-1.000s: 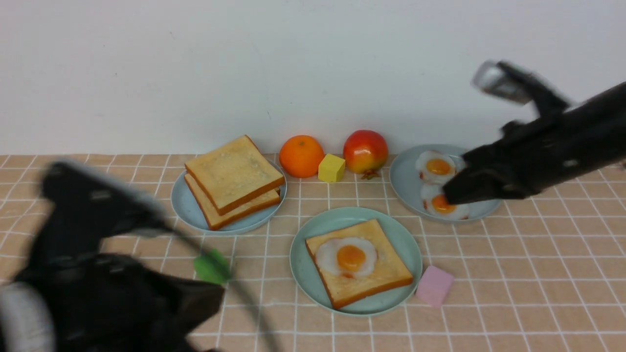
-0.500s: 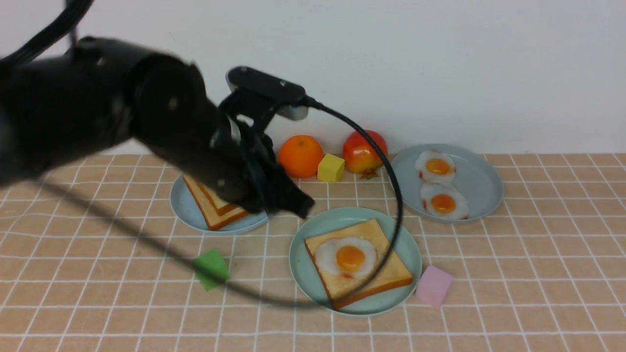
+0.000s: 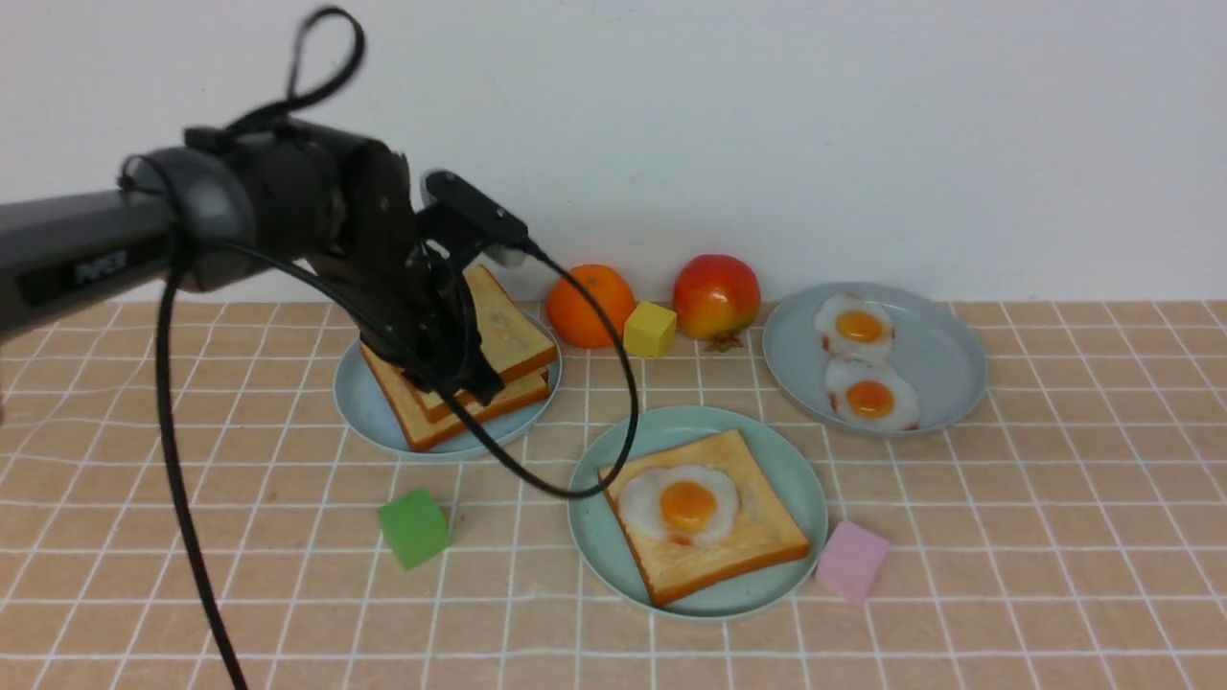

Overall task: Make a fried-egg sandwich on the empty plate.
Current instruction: Use the left arm to grab a slice of bread

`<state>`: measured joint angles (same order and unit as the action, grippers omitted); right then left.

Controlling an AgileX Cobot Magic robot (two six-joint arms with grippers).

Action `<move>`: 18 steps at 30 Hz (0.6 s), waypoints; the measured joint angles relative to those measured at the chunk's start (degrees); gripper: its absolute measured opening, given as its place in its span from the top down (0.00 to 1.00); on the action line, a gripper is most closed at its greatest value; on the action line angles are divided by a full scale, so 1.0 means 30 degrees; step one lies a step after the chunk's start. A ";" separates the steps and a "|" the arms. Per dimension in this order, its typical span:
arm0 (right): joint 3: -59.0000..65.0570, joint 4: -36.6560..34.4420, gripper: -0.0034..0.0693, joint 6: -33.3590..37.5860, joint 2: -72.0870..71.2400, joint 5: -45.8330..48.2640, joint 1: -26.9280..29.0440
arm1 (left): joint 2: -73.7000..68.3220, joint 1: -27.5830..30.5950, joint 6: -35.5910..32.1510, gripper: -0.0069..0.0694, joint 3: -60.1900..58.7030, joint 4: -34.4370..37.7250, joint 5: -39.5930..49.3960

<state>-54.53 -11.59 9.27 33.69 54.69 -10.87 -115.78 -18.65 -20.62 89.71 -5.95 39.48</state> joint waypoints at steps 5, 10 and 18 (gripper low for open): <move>0.0000 -0.0101 0.93 0.0000 0.0000 0.0027 0.0000 | -0.1010 0.0000 0.0000 0.43 0.0019 -0.0693 -0.1052; 0.0000 -0.0622 0.93 0.0000 0.0000 0.0086 0.0000 | -0.1425 0.0000 0.0000 0.44 0.0202 -0.0938 -0.1373; 0.0000 -0.1239 0.92 0.0000 0.0000 0.0443 0.0000 | -0.1417 0.0000 0.0762 0.75 0.0372 -0.0881 -0.1022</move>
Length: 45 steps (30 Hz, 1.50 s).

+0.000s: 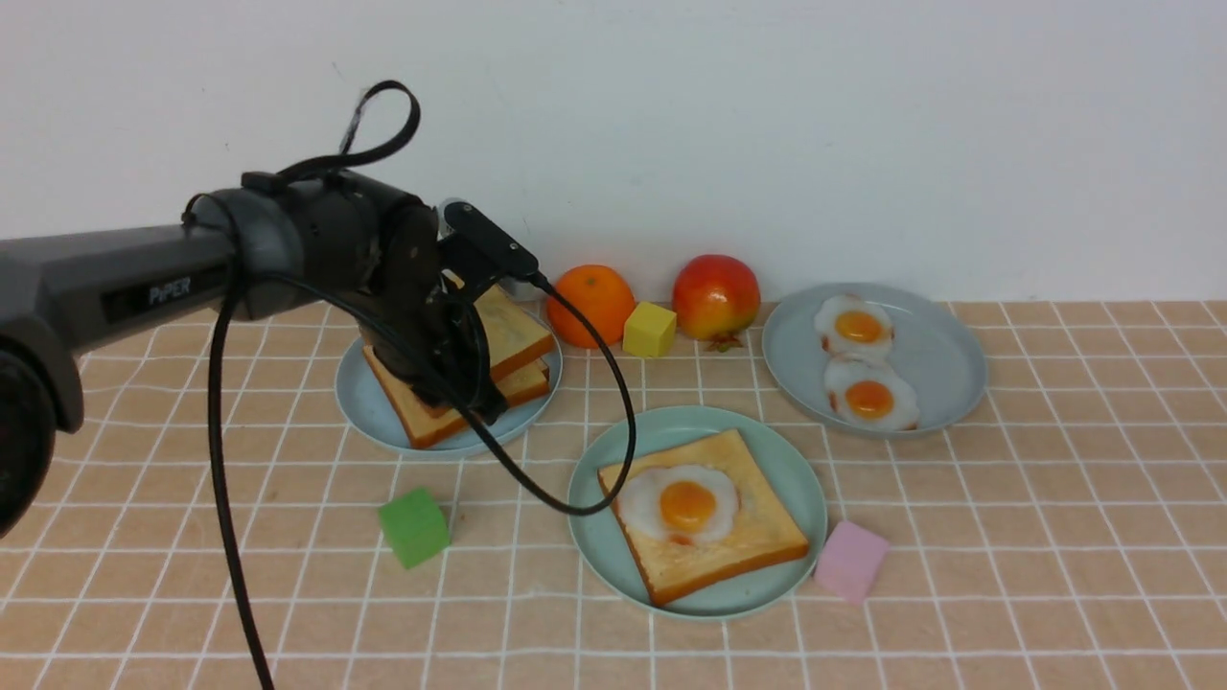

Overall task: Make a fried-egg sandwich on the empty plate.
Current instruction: Use the left arm to grab a slice of bread, then use the left arm to place a slice of bread on the fried egg in the middle

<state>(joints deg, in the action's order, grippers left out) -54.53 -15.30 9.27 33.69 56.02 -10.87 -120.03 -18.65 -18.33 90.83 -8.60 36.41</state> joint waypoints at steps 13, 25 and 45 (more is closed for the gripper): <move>0.0000 -0.0187 0.91 0.0000 0.0000 0.0209 0.0000 | 0.4284 -0.2538 0.2254 0.85 0.0544 0.0308 0.3215; 0.0000 -0.0187 0.90 0.0000 -0.0007 0.1411 0.0000 | 0.4123 -1.0180 0.2787 0.85 -0.2680 -0.2647 0.2626; 0.0000 -0.1003 0.88 0.0000 -0.0007 0.1968 0.0000 | 0.1895 -1.0219 0.4034 0.84 -0.2681 -0.3118 0.1371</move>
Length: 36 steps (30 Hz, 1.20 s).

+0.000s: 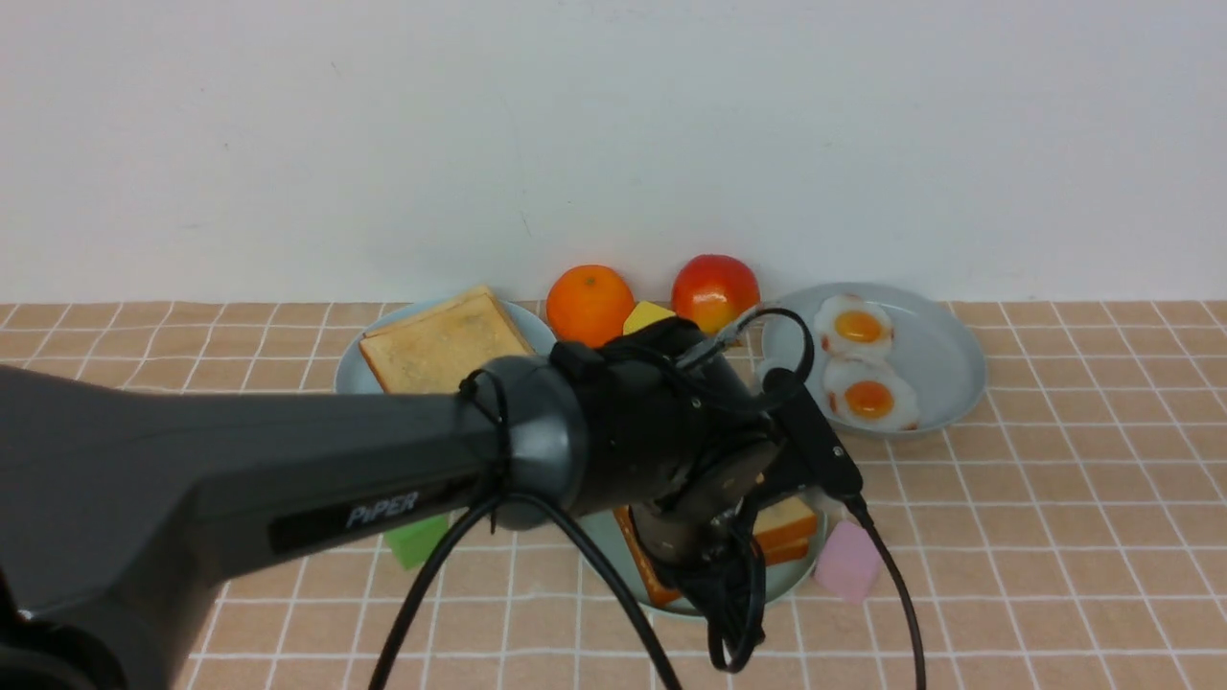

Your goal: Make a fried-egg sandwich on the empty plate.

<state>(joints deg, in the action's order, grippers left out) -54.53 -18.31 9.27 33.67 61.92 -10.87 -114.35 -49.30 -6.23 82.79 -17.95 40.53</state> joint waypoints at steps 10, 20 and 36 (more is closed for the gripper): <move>0.0000 -0.0030 0.87 0.0269 0.0000 0.0000 0.0000 | 0.0595 0.0000 0.0752 0.48 0.0000 0.0377 0.0018; 0.0000 -0.0047 0.87 0.0269 -0.0133 -0.0025 0.0000 | 0.6991 -0.0561 0.3926 0.55 -0.0038 0.1457 0.1075; 0.0275 0.2700 0.95 -0.1503 -0.6381 0.0199 0.0000 | 2.8816 -0.0849 0.6483 0.93 -1.5948 0.3428 -1.0130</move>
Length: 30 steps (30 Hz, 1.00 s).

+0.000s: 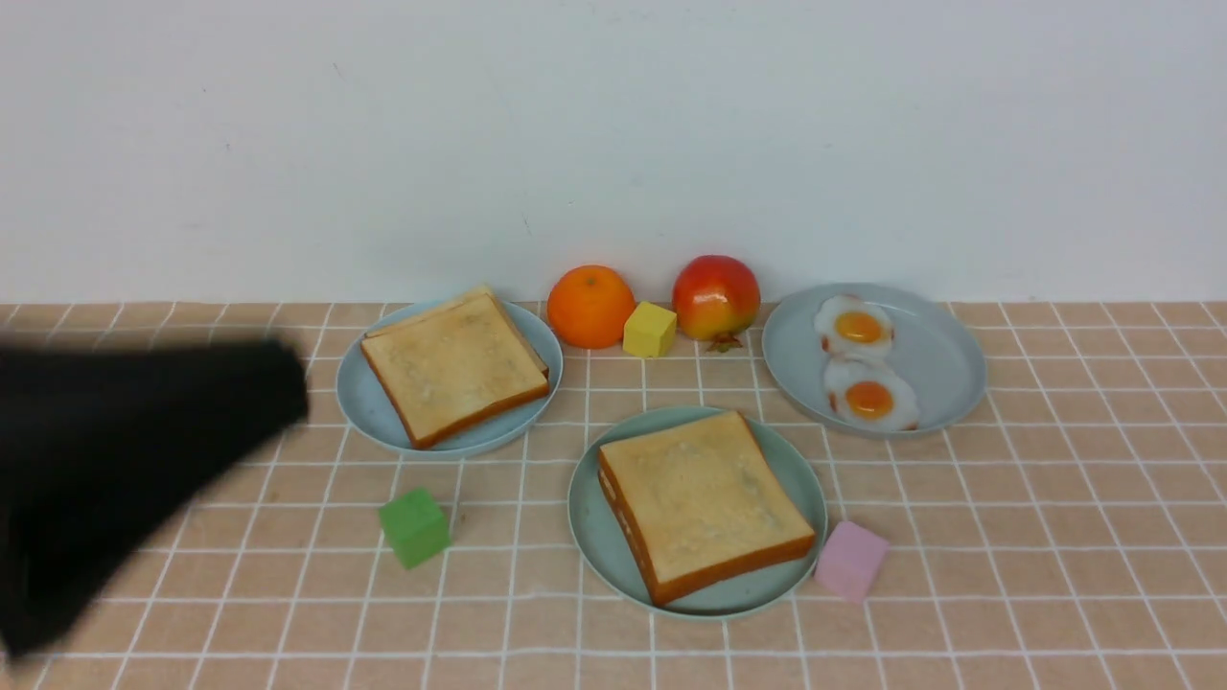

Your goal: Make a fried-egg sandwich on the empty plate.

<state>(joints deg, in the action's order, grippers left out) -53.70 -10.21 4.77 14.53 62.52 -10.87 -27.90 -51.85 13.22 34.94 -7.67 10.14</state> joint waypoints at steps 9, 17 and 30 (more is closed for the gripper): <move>0.3842 0.0255 0.95 -0.2035 -0.2731 -0.4540 0.0000 | 0.2192 0.0000 0.1072 0.93 -0.7363 -0.0164 -0.6445; 0.8030 -0.0263 0.94 -0.2591 -0.2731 -1.1455 0.0000 | 0.2192 0.0000 0.1124 0.93 -0.8231 -0.0186 -0.6368; 1.2013 -0.0384 0.93 -0.2635 -0.2714 -1.4948 0.0000 | 0.2192 0.0000 0.1144 0.93 -0.8245 -0.0186 -0.4611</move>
<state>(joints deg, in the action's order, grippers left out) -17.67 -11.36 -3.14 6.39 17.67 -10.87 -21.32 -51.85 16.65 10.21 -8.23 -3.70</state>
